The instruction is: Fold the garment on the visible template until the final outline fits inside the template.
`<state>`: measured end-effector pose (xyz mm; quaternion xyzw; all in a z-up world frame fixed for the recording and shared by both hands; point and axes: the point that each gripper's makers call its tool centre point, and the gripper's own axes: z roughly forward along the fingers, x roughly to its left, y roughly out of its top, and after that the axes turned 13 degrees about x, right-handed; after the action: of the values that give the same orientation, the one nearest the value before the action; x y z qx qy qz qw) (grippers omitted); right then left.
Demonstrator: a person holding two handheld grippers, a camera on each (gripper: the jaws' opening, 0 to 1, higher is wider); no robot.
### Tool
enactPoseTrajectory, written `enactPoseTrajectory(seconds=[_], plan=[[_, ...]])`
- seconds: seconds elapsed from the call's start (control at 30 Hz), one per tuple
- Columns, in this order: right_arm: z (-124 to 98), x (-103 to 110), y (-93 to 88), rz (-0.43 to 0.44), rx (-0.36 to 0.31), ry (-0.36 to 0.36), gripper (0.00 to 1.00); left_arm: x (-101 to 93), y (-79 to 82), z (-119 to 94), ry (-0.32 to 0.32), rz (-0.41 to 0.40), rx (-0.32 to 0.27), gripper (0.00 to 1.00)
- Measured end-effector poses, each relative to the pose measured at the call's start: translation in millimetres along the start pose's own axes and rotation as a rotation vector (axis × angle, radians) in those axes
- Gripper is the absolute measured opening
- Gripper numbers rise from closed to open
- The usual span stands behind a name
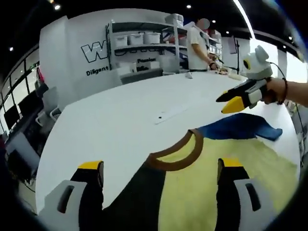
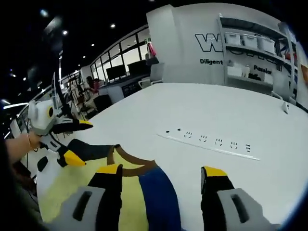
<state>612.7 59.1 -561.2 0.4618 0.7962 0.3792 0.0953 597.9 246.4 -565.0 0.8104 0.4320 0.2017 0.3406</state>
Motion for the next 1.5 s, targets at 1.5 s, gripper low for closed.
enactPoseTrajectory(seconds=[1.5], plan=[[-133, -14, -134.5, -0.018, 0.142, -0.142, 0.80, -82.3, -56.1, -123, -0.058, -0.084, 0.051, 0.99]])
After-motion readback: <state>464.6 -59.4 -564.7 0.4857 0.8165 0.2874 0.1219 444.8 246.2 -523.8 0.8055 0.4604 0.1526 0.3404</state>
